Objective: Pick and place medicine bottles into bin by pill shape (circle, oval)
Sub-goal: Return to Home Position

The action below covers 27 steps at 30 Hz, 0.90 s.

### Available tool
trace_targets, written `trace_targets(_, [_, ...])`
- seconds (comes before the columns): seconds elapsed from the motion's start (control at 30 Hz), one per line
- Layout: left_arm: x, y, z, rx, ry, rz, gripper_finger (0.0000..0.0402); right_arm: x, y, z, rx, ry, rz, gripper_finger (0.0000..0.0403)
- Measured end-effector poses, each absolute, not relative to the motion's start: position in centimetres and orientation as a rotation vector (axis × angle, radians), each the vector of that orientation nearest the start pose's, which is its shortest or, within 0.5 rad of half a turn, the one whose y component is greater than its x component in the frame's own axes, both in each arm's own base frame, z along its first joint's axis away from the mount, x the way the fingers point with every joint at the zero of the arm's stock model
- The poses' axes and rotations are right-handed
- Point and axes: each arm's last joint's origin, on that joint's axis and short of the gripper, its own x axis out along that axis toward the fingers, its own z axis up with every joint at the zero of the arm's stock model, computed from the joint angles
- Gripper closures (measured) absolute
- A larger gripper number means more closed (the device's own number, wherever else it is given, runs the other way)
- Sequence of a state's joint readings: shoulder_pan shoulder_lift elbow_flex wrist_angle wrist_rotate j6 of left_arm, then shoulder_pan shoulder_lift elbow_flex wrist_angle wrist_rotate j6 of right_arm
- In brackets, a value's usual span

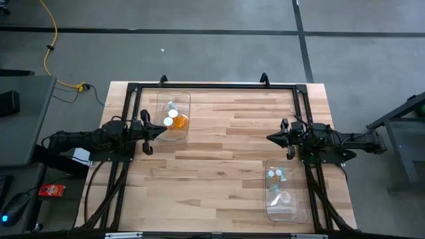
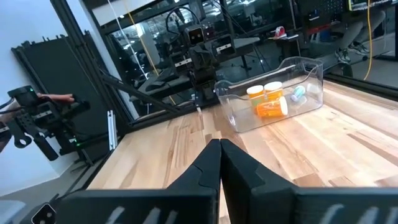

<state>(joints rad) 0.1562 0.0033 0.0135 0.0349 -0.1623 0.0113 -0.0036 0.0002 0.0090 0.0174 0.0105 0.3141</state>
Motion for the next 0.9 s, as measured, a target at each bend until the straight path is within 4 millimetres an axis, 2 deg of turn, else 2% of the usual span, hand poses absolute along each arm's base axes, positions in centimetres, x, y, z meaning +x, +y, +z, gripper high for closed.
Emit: trace_targets(0.9, [9.51,1.92,17.04,0.011,-0.038,0.3,0.0401,9.75,-0.07,16.78,0.314,-0.022,-0.011,0.0402])
